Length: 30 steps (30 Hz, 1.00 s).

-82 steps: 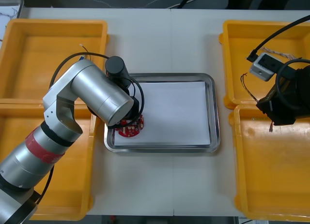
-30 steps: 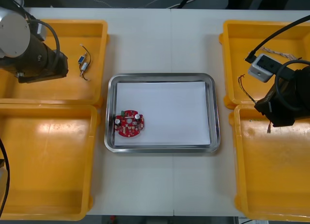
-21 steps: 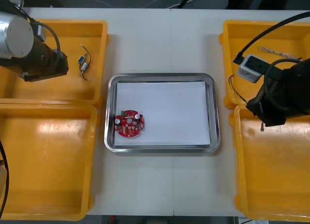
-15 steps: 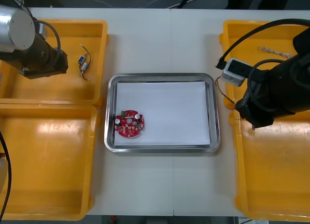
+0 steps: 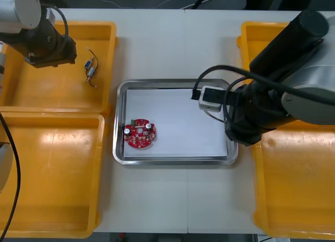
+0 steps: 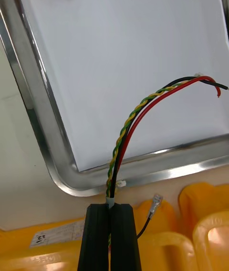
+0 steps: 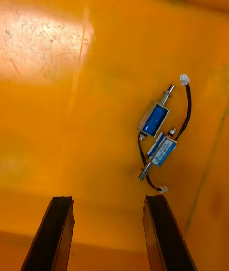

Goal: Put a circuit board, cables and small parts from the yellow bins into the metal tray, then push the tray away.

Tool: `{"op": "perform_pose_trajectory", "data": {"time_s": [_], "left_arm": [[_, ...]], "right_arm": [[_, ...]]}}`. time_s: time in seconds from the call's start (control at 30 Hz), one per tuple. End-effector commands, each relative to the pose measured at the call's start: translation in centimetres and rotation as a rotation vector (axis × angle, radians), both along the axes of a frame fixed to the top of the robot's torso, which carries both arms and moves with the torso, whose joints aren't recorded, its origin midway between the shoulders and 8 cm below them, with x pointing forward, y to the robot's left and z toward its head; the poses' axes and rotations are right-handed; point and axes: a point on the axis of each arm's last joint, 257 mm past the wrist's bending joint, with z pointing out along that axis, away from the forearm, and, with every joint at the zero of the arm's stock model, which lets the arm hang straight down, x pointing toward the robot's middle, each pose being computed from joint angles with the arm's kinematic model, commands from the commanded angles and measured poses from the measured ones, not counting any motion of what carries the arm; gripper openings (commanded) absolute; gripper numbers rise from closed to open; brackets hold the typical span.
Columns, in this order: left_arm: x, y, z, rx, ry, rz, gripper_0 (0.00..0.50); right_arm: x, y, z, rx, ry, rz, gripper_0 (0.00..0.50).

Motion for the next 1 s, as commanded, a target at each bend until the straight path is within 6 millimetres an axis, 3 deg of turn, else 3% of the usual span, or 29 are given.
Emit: {"op": "perform_pose_trajectory", "data": {"time_s": [0.03, 0.57, 1.0], "left_arm": [[2.5, -0.4, 4.6, 0.092, -0.086, -0.102, 0.430], [5.9, -2.3, 4.6, 0.071, -0.142, -0.119, 0.430], [7.6, -4.5, 4.2, 0.090, -0.170, -0.150, 0.429]], "right_arm": [[1.2, 1.2, 0.2, -0.065, -0.061, 0.091, 0.000], [3.2, 3.8, -5.0, -0.119, -0.089, 0.202, 0.000], [3.0, 4.8, -8.0, -0.162, -0.031, 0.253, 0.000]]}}
